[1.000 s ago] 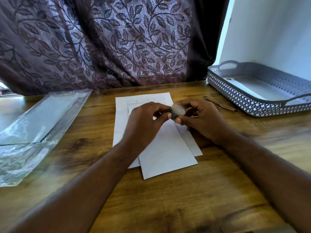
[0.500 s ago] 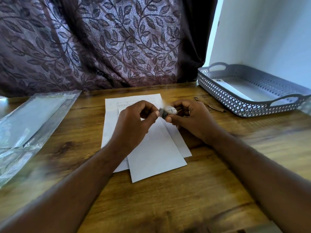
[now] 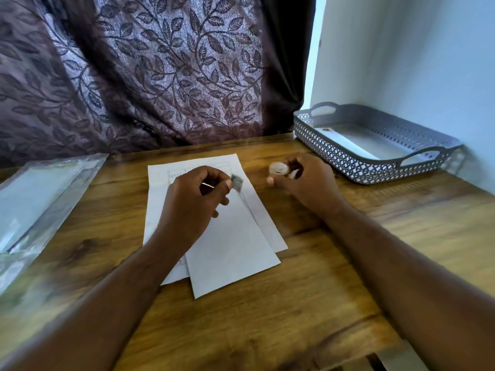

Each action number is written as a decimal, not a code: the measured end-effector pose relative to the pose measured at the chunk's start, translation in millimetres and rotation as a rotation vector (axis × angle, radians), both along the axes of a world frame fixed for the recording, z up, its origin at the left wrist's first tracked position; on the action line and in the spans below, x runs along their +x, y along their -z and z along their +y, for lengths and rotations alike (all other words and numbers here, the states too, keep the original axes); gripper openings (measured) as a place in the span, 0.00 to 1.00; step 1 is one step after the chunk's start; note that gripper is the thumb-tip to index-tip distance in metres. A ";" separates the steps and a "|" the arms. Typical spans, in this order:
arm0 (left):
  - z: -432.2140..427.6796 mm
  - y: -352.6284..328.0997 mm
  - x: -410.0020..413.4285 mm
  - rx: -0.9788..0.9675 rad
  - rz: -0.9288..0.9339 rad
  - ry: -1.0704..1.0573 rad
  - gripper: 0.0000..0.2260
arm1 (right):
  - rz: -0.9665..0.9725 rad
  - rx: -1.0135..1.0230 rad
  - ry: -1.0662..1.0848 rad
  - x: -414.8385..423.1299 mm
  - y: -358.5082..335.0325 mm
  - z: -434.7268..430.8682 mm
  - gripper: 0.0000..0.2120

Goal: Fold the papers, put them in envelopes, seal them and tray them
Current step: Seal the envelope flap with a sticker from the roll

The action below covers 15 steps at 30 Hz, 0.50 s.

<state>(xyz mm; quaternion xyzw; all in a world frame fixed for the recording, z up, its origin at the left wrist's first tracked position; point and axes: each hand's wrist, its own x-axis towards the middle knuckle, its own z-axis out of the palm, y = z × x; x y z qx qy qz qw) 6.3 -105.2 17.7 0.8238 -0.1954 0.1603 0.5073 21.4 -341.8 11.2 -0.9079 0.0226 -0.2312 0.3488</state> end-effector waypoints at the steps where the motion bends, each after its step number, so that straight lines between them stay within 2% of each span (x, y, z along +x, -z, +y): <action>1: 0.9 0.0 1.1 -0.015 0.017 -0.006 0.01 | 0.027 -0.049 0.075 2.2 1.4 -5.7 0.22; 6: 3.3 0.4 5.8 -0.056 0.105 -0.013 0.02 | 0.150 -0.166 0.241 6.1 6.8 -17.5 0.24; 9: 3.4 0.1 6.4 -0.069 0.133 -0.015 0.02 | 0.223 -0.219 0.271 6.5 6.2 -16.2 0.29; 11: 2.9 -0.7 5.9 -0.086 0.149 -0.021 0.03 | 0.198 -0.218 0.291 3.8 4.2 -12.5 0.33; 12: 2.5 -0.8 5.6 -0.095 0.157 -0.021 0.04 | 0.133 -0.180 0.268 0.6 2.6 -9.3 0.32; 15: 1.6 -1.7 4.1 -0.111 0.179 -0.013 0.07 | -0.059 0.041 0.018 -17.9 -5.7 15.1 0.17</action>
